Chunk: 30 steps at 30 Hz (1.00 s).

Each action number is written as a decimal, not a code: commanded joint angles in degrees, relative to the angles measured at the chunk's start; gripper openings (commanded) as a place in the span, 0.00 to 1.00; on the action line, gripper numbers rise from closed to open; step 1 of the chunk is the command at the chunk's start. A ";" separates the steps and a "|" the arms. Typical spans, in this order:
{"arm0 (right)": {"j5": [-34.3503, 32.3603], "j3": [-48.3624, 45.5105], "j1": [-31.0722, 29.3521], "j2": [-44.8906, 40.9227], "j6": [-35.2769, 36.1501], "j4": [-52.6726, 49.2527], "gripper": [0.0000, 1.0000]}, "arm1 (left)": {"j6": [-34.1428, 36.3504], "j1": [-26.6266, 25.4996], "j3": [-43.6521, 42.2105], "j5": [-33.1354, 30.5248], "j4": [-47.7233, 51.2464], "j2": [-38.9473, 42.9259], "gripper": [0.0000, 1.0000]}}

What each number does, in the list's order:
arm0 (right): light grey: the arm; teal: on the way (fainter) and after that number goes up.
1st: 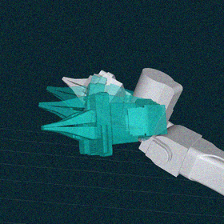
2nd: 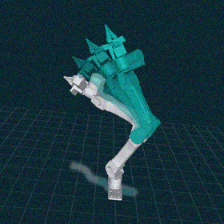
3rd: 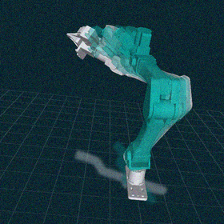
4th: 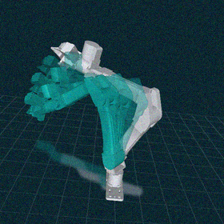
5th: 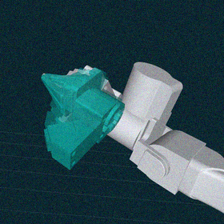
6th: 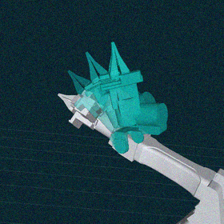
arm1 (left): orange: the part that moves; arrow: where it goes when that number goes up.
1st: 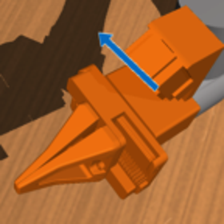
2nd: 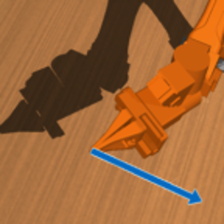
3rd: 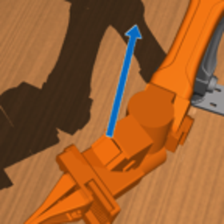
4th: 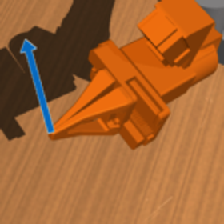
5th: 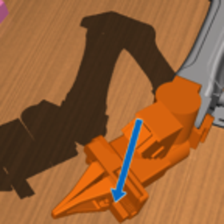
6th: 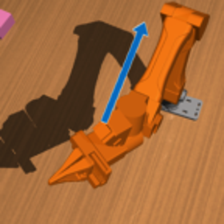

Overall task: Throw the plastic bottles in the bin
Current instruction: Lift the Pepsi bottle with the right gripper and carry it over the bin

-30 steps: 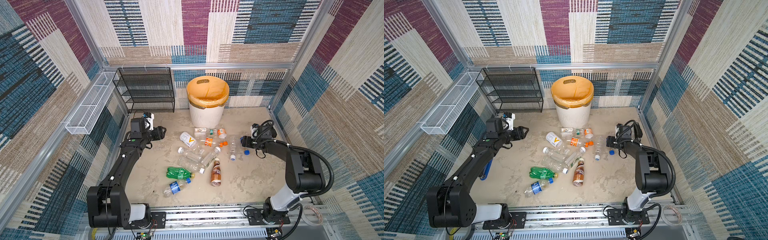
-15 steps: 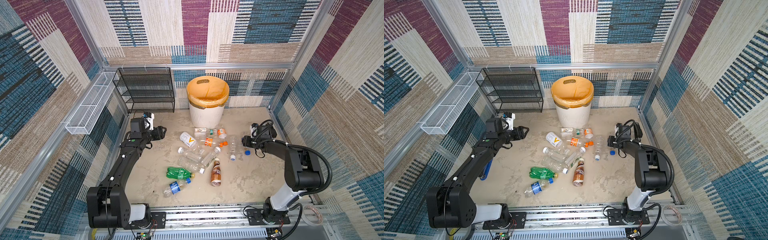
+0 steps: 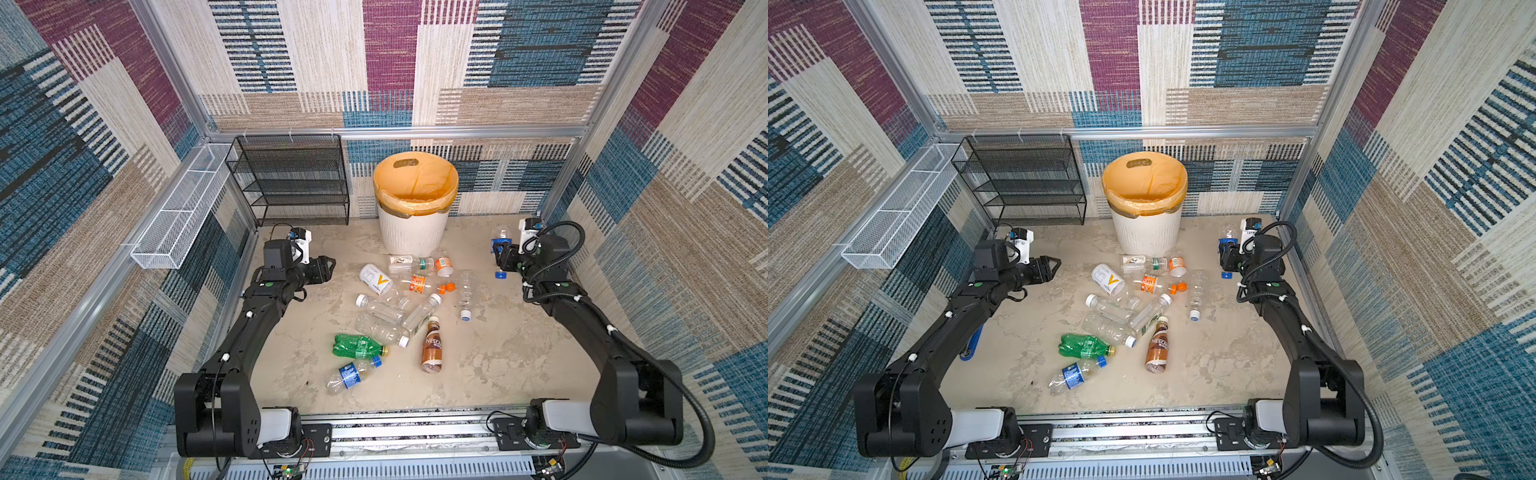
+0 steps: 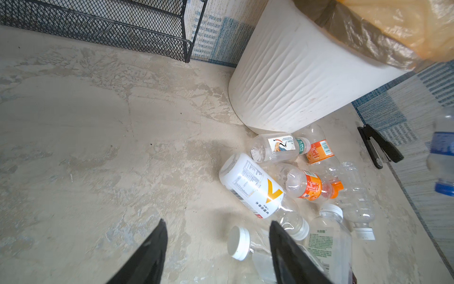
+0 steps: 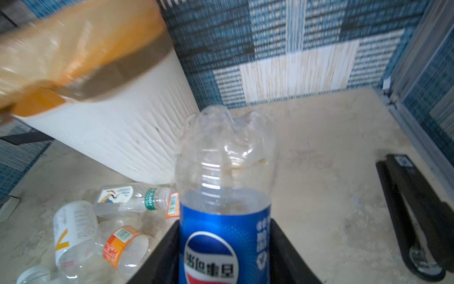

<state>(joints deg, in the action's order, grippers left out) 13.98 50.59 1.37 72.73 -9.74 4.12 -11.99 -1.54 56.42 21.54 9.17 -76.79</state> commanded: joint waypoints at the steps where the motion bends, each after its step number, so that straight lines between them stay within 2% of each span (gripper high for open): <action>1: 1.18 -0.33 0.05 -5.87 -2.81 9.60 0.52 | -0.19 -0.47 -1.30 0.28 -3.33 0.15 0.67; 5: 2.31 -2.47 0.04 -13.65 -4.58 20.01 0.52 | -0.79 -2.33 -2.37 -1.18 -4.07 0.39 0.66; 8: 4.19 -3.68 0.05 -16.82 -6.34 31.65 0.51 | -3.10 -4.94 -2.76 -6.83 -3.25 1.50 0.65; 11: 8.19 -2.51 -0.18 -15.51 -9.09 44.12 0.51 | -7.78 -7.63 -6.35 -10.87 -5.74 4.05 0.65; 13: 10.00 3.28 -1.38 -10.73 -9.83 46.48 0.49 | -10.16 -10.13 -9.28 -13.65 -7.94 6.16 0.66; 15: 12.19 13.40 -4.32 -3.11 -8.39 42.67 0.49 | -11.10 -13.18 -10.94 -16.63 -8.43 7.78 0.66; 16: 13.96 19.47 -6.13 1.70 -7.23 36.69 0.50 | -11.13 -14.39 -11.24 -17.58 -8.18 8.21 0.66; 19: 17.43 46.72 -11.65 19.15 -2.34 9.84 0.51 | -11.95 -16.42 -11.90 -18.47 -6.93 8.84 0.67; 21: 16.65 62.61 -13.63 28.41 1.46 -5.65 0.67 | -11.85 -17.04 -12.21 -18.35 -6.16 9.36 0.68; 22: 15.85 65.92 -13.84 30.32 2.17 -8.41 0.71 | -11.30 -17.25 -12.30 -18.19 -5.53 9.78 0.69; 27: 11.51 68.79 -13.76 31.42 3.95 -11.42 0.91 | -4.65 -17.70 -9.99 -15.30 0.21 10.99 0.72; 30: 9.67 72.62 -13.37 32.91 4.73 -16.24 0.92 | 1.05 -17.86 -5.87 -11.87 6.47 9.80 0.72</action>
<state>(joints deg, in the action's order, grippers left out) 26.09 121.27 -12.19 105.06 -7.18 -5.08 -17.93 -19.27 47.83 6.09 9.93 -66.41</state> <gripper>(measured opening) 0.923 0.724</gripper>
